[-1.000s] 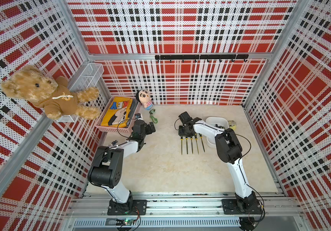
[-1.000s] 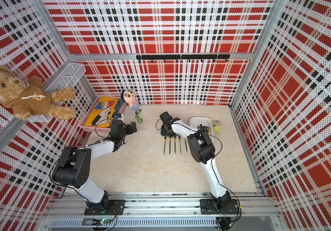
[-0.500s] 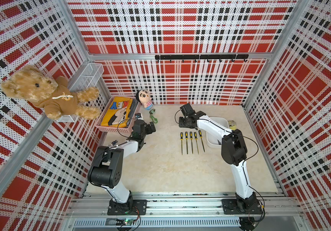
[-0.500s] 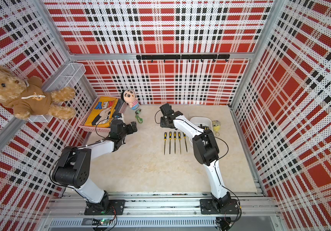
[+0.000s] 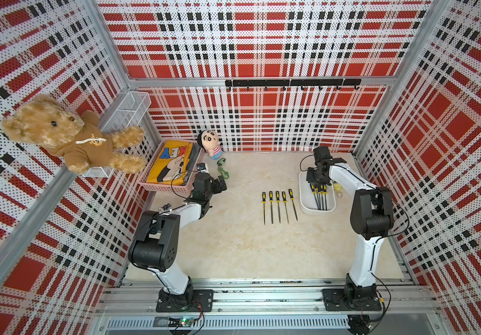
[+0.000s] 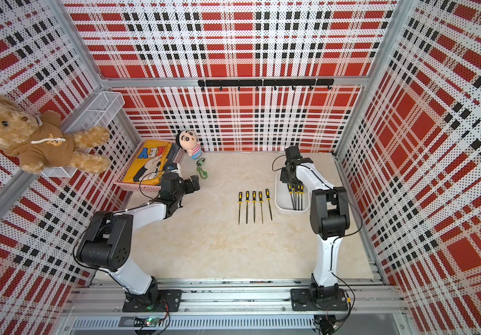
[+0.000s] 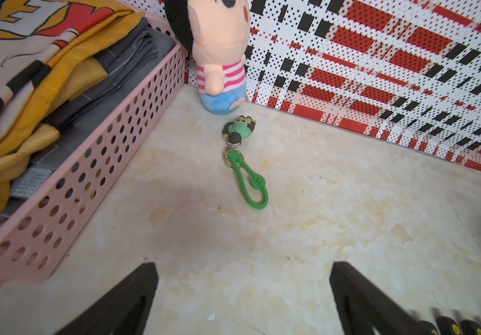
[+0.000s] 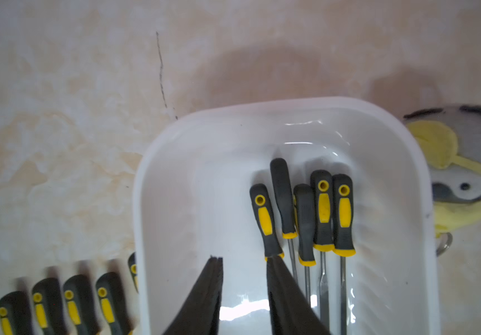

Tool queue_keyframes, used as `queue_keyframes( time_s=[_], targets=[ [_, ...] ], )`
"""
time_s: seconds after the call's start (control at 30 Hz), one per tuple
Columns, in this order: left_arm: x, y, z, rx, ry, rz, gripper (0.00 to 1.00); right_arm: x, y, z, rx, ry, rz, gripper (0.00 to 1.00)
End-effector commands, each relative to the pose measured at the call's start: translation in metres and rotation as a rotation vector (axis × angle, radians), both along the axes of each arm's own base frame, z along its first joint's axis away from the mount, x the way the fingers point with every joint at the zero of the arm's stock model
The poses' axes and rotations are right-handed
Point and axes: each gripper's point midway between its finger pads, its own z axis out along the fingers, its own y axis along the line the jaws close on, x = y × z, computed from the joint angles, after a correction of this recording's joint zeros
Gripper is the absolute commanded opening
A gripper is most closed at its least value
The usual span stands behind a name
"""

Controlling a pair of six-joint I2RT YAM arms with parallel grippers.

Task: Take the file tool out of the storage box
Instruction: Pick up the file tool from the storage box.

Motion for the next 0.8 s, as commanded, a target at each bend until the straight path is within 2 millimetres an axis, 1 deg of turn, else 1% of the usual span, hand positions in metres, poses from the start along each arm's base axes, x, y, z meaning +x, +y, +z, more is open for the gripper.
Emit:
queue_keyframes(
  time_s=[0.0,0.17,0.3,0.47,0.67,0.77],
  targets=[
    [0.006,-0.004,0.011,-0.001,-0.032,-0.011,0.99,-0.006,0.003,-0.028,-0.024,0.073,0.055,0.34],
    [0.005,-0.001,0.01,0.012,-0.027,-0.008,0.99,0.0,-0.002,-0.044,-0.028,0.087,0.034,0.34],
    [0.003,0.001,0.008,0.002,-0.019,-0.003,0.99,0.001,-0.01,-0.051,-0.063,0.1,0.023,0.34],
    [0.0,0.003,0.004,0.006,-0.011,0.0,0.99,0.002,-0.014,-0.048,-0.086,0.087,0.029,0.34],
    [0.002,0.005,0.005,-0.011,-0.015,0.002,0.99,0.004,-0.016,-0.041,-0.098,0.069,0.031,0.34],
    [0.003,0.004,0.002,-0.011,-0.011,0.001,0.99,0.003,-0.019,-0.048,-0.107,0.088,0.034,0.35]
  ],
)
